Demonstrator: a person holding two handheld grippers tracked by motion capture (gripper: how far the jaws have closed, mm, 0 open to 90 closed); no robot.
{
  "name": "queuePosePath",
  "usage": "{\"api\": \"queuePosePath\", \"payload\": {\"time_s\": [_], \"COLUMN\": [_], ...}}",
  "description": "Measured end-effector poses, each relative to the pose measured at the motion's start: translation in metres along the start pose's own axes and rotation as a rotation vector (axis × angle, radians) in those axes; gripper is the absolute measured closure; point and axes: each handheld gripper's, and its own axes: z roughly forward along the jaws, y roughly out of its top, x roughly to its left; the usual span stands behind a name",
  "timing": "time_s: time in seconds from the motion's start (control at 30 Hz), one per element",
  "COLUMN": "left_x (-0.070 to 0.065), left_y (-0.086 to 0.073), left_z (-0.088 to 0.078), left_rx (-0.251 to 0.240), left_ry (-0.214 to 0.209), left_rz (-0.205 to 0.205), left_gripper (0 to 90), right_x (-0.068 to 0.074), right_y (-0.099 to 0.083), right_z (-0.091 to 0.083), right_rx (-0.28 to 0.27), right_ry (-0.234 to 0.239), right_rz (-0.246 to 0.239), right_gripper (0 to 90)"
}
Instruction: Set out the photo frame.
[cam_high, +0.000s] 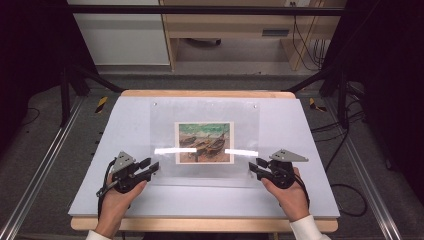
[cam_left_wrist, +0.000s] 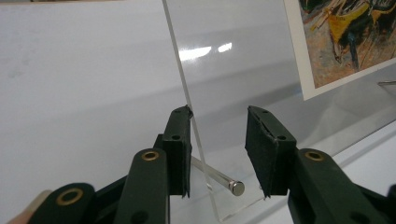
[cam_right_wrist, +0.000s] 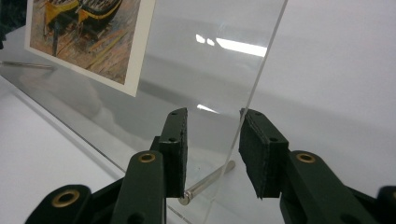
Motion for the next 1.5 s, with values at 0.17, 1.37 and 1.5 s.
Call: {"api": "queuePosePath", "payload": {"time_s": [0.17, 1.37, 1.5], "left_x": [-0.001, -0.004, -0.006], "left_y": [-0.002, -0.01, -0.01], "left_z": [-0.003, -0.014, -0.014], "left_rx": [0.004, 0.042, 0.048], "left_ry": [0.0, -0.029, -0.013], "left_rz": [0.003, 0.013, 0.016], "left_gripper": [61.0, 65.2, 67.5], "right_x": [0.003, 0.013, 0.014], "right_y": [-0.003, -0.018, -0.019], "right_z": [-0.003, -0.013, -0.014], "right_rx": [0.001, 0.011, 0.012], "right_ry": [-0.011, -0.026, -0.025], "right_rz": [-0.003, -0.013, -0.01], "right_gripper": [64.9, 71.1, 71.3]}}
